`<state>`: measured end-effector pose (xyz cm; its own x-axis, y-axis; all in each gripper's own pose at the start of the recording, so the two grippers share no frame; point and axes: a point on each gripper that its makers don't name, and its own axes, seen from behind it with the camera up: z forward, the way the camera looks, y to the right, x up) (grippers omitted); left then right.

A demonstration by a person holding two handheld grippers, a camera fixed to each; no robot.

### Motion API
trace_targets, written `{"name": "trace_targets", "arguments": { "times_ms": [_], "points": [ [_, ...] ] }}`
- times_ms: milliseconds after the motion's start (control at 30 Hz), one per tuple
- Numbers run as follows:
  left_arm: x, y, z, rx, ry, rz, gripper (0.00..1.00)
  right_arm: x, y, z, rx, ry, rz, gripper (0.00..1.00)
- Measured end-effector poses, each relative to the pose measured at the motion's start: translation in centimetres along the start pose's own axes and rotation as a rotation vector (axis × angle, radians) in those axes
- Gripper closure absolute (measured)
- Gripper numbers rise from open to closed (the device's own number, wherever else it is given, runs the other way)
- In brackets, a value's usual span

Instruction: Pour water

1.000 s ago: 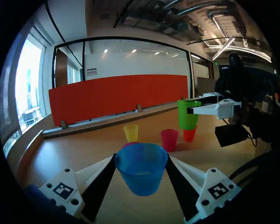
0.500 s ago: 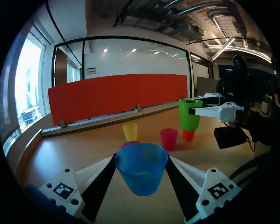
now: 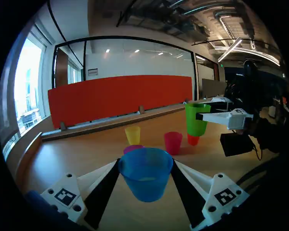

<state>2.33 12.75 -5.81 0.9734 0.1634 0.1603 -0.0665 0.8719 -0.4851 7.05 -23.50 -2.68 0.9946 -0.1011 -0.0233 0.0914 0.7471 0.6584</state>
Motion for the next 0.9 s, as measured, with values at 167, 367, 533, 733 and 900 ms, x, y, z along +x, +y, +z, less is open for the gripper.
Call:
{"name": "trace_targets", "arguments": {
  "times_ms": [167, 367, 533, 733, 900],
  "points": [
    [0.3, 0.2, 0.2, -0.012, -0.001, 0.002, 0.11, -0.4, -0.1, -0.2, 0.005, -0.014, 0.005, 0.05],
    [0.5, 0.5, 0.6, -0.037, -0.004, -0.009, 0.11, -1.0, -0.5, -0.4, 0.017, -0.03, 0.012, 0.05],
    [0.9, 0.6, 0.8, -0.046, -0.004, 0.007, 0.11, -1.8, -1.0, -0.6, 0.037, -0.051, 0.009, 0.05],
    [1.4, 1.1, 1.0, -0.057, 0.003, 0.055, 0.11, -2.5, -1.9, -0.6, 0.065, -0.073, 0.001, 0.05],
    [2.0, 1.7, 1.1, -0.07, 0.008, 0.098, 0.11, -3.0, -2.6, -0.4, 0.087, -0.088, -0.001, 0.05]
  ]
}}
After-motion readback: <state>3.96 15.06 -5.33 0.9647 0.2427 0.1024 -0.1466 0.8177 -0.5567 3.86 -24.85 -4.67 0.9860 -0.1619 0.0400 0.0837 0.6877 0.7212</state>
